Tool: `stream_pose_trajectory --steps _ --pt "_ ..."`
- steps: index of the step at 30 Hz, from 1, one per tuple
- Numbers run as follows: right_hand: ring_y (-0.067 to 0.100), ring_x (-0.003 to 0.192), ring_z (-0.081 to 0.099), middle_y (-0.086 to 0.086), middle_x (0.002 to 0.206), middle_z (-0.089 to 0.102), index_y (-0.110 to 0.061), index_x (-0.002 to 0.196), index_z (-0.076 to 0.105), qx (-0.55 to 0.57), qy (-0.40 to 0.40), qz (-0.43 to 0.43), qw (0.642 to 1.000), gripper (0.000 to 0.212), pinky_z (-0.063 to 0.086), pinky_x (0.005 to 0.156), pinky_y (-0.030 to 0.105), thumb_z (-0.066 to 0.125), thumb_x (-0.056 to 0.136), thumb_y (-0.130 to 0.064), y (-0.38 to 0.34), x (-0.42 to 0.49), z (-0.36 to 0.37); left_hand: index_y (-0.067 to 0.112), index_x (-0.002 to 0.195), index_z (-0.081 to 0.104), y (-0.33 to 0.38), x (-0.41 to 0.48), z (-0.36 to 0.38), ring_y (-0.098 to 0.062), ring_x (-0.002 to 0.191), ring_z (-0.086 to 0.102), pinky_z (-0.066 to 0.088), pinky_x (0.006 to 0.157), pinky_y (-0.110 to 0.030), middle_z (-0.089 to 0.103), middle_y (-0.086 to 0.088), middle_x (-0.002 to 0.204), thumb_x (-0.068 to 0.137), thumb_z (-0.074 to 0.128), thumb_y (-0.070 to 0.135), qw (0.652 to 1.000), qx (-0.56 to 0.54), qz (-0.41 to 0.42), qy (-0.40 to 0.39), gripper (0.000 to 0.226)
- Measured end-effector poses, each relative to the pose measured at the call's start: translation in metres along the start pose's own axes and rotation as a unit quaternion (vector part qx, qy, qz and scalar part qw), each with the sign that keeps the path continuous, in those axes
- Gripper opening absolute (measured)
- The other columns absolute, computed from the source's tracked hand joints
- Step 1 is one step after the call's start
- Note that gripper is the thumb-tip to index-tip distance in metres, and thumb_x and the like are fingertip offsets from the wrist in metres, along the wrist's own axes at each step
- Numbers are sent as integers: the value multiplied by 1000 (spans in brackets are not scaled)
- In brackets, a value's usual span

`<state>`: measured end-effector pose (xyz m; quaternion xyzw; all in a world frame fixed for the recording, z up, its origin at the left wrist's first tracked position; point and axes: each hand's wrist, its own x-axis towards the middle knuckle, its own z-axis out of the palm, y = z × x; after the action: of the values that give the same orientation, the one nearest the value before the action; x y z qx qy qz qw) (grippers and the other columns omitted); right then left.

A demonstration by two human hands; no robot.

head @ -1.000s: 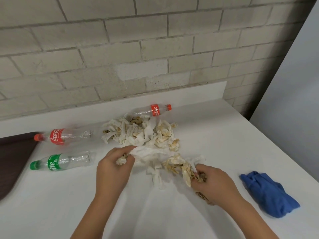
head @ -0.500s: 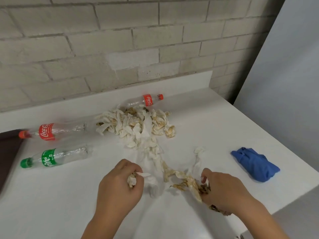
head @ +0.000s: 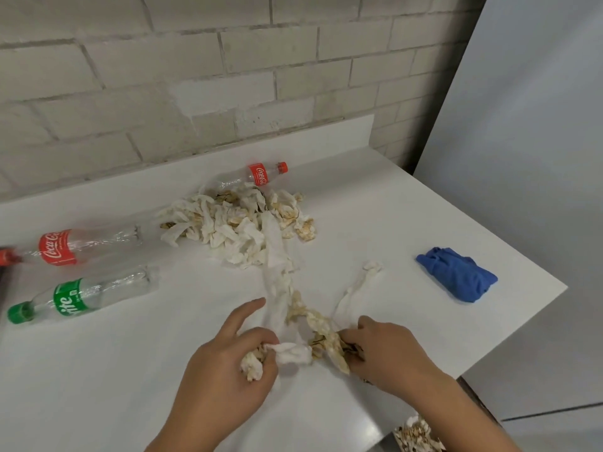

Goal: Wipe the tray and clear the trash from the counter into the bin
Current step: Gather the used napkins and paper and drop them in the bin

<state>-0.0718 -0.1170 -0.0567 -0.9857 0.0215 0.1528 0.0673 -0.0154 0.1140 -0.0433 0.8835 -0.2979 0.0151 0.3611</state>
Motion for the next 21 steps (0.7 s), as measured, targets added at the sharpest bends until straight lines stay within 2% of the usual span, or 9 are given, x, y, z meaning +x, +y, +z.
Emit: stream_pose_trajectory --steps 2,4,7,9,11,14,17,19,21 --pt "20 73 50 -5 89 43 -34 114 56 20 13 -6 1000 27 33 55 25 42 93 -38 -1 -4 5 39 77 60 -5 -5 -3 5 77 64 48 62 -15 51 27 128 72 56 49 998 -49 -4 32 12" --pt "18 77 57 -7 91 50 -41 125 47 57 15 -9 998 35 41 63 29 42 92 -48 1 -10 8 32 70 60 -5 -6 -10 -1 77 64 46 66 -16 66 15 105 70 65 50 988 -151 -14 17 19" --pt "7 61 47 -13 82 50 -41 147 12 85 -7 -5 996 66 41 62 25 43 90 -54 6 -17 5 26 61 61 -3 -9 -31 -4 58 52 38 58 -15 61 9 64 64 70 45 955 -262 -71 -122 21" --pt "7 61 42 -12 80 44 -40 147 -13 61 -15 -13 998 79 37 58 23 41 91 -51 5 -17 1 26 62 63 -7 -10 -42 1 58 51 38 59 -14 58 11 60 65 69 45 940 -186 -108 -264 20" --pt "13 66 46 -5 88 46 -48 141 -21 42 -15 -40 998 77 38 60 26 40 93 -46 -2 -14 -3 31 64 61 -14 -11 -40 3 66 56 40 64 -14 60 16 65 69 66 49 929 -26 -144 -341 19" --pt "19 64 39 0 89 39 -57 141 -6 -1 -28 -85 996 64 28 53 24 35 96 -35 -15 -3 -4 40 91 52 -19 -4 -24 -6 92 59 41 71 -20 59 14 85 78 55 45 931 148 -169 -287 14" --pt "23 70 42 0 91 35 -54 141 22 -47 -24 -115 992 52 25 52 23 34 98 -28 -23 9 2 47 139 21 -23 8 -8 -16 104 58 44 80 -26 57 8 118 87 46 38 934 237 -125 -237 58" --pt "24 74 49 0 95 39 -49 138 36 -50 6 -126 991 47 25 52 22 37 97 -26 -24 15 8 44 146 7 -27 19 7 -17 103 58 47 80 -28 44 5 135 91 43 34 941 246 -92 -212 67" --pt "23 73 57 1 100 48 -44 128 53 -14 53 -139 989 42 32 52 24 35 94 -27 -24 18 15 41 147 8 -30 28 21 -19 106 56 47 82 -30 20 6 154 91 45 30 942 251 -59 -215 67"
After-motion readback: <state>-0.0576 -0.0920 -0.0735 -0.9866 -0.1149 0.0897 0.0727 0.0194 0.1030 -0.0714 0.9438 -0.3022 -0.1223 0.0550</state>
